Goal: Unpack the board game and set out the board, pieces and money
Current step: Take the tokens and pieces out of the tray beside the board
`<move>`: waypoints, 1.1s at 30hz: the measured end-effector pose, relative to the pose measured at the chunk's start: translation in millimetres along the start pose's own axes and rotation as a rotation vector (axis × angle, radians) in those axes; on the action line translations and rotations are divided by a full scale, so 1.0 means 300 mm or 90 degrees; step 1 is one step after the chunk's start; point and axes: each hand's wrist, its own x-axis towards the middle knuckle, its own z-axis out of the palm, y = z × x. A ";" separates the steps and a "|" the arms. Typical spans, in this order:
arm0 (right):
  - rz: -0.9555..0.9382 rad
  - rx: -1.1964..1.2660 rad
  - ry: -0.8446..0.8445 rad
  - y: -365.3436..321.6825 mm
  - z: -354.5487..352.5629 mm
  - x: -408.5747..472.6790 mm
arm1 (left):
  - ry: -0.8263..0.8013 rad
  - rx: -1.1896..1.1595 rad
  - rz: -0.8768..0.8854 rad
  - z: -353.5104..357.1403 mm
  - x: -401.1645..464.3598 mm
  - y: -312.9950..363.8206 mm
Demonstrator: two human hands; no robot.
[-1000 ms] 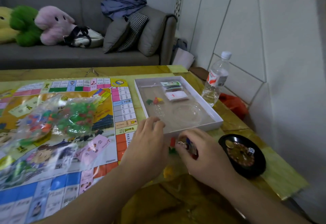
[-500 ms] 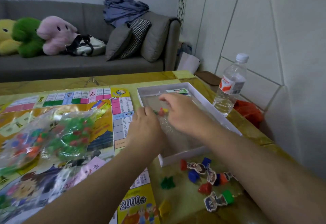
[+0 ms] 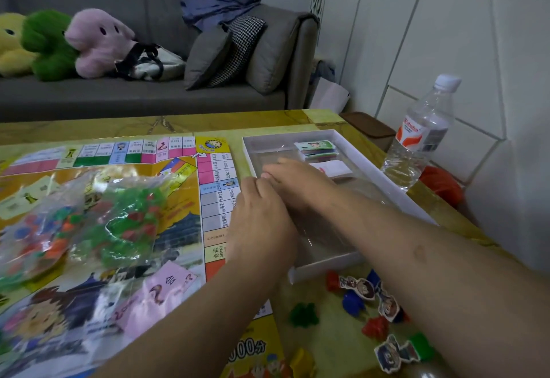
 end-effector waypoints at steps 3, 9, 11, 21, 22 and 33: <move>0.008 0.009 -0.014 -0.008 -0.012 0.045 | 0.002 -0.006 0.006 0.005 -0.005 -0.007; 0.039 0.134 0.100 0.001 -0.013 0.095 | 0.001 -0.003 0.014 0.006 -0.006 -0.015; 0.052 0.184 0.193 0.006 -0.025 0.073 | -0.009 -0.001 0.015 0.002 -0.007 -0.016; 0.085 0.344 0.194 -0.034 -0.039 -0.466 | 0.011 -0.083 0.011 -0.056 -0.028 -0.024; 0.090 0.324 0.165 -0.044 -0.013 -0.522 | 0.015 -0.091 0.012 -0.066 -0.043 -0.029; -0.022 0.032 0.155 -0.154 0.090 -0.725 | 0.036 -0.128 0.060 -0.168 -0.287 -0.019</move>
